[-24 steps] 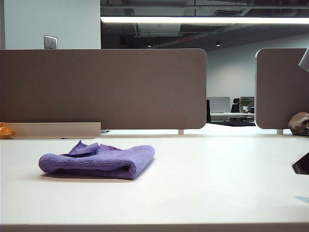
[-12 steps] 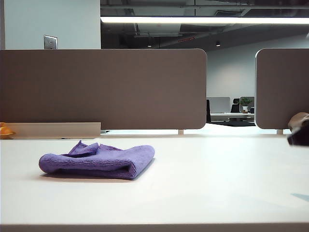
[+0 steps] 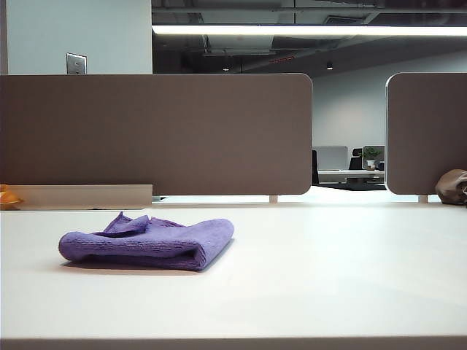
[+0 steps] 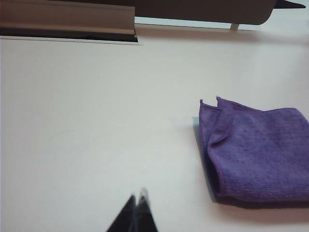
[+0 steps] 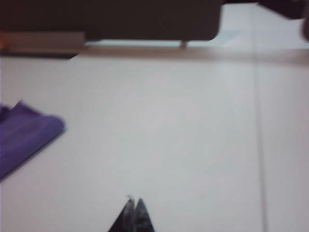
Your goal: Fold the bottom of the cloth upward, then fold it vertically to form a square shape.
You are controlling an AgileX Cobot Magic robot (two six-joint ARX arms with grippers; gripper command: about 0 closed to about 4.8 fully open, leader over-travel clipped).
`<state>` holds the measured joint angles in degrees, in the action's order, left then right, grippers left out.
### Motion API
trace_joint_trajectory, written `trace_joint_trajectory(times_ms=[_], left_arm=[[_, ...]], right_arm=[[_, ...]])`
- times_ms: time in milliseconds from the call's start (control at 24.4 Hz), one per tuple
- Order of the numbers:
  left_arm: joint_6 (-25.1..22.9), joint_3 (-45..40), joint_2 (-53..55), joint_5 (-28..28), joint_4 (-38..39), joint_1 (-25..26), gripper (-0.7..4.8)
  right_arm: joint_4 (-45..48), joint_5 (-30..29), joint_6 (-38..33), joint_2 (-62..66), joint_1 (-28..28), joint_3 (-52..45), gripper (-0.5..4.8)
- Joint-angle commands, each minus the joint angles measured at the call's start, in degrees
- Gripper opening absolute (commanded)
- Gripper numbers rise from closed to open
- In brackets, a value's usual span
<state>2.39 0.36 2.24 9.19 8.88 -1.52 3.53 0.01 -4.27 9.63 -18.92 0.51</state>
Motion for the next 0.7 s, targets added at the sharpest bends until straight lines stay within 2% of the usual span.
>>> trace_joint_trajectory(times_ms=[41,369,697], left_arm=[[-0.04,0.07,-0.09,-0.02,-0.37,0.09,-0.03],[-0.04,0.07,-1.46,0.0,-0.31,0.09,-0.03],[-0.04,0.07,-1.95,0.0,-0.63,0.09,-0.03]], right_arm=[[0.57,0.0,-0.2,-2.99,6.12,0.09,0.0],[0.55,0.0,-0.22,-7.17,13.94,0.09,0.0],[0.5,0.02,-0.2,-9.51,16.65,0.09,0.0]])
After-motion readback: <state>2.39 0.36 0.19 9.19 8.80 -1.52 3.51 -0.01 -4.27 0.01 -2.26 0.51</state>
